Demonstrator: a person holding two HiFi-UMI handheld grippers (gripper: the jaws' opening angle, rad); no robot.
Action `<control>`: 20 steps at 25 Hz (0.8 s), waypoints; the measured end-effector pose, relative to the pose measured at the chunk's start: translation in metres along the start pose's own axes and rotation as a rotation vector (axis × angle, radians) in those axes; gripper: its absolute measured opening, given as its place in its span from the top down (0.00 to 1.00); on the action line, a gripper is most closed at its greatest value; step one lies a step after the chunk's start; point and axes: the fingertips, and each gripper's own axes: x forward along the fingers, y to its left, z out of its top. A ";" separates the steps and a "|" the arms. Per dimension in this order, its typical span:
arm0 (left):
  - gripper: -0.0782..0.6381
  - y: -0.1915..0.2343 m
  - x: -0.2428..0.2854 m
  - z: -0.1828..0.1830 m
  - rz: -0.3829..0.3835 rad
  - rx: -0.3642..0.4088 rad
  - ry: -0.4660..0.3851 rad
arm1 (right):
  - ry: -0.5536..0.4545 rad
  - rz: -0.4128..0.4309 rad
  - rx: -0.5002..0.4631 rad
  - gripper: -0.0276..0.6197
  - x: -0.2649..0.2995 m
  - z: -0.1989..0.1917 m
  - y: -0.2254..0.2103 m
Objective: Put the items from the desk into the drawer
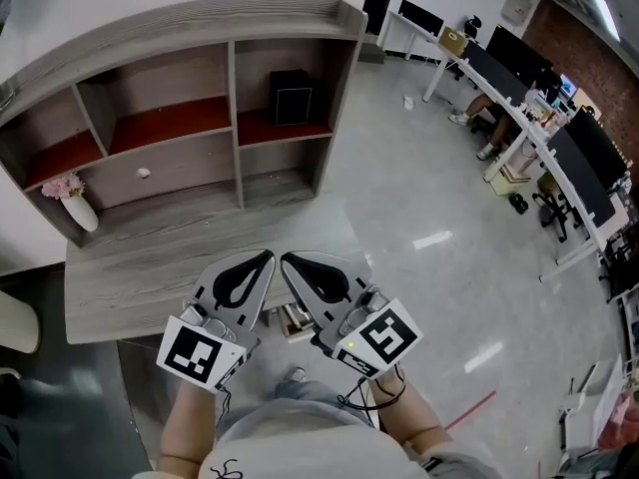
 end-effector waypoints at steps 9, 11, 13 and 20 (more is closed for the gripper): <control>0.88 0.004 0.046 -0.007 0.066 -0.013 -0.006 | -0.012 0.041 0.020 0.95 -0.006 -0.003 -0.056; 0.88 0.005 0.051 -0.012 0.072 -0.018 0.008 | -0.017 0.044 0.032 0.95 -0.005 -0.004 -0.063; 0.88 0.007 0.055 -0.015 0.075 -0.024 0.017 | -0.021 0.043 0.041 0.94 -0.004 -0.005 -0.071; 0.88 0.026 0.072 -0.022 0.068 -0.029 0.028 | -0.031 0.021 0.043 0.95 0.010 -0.006 -0.091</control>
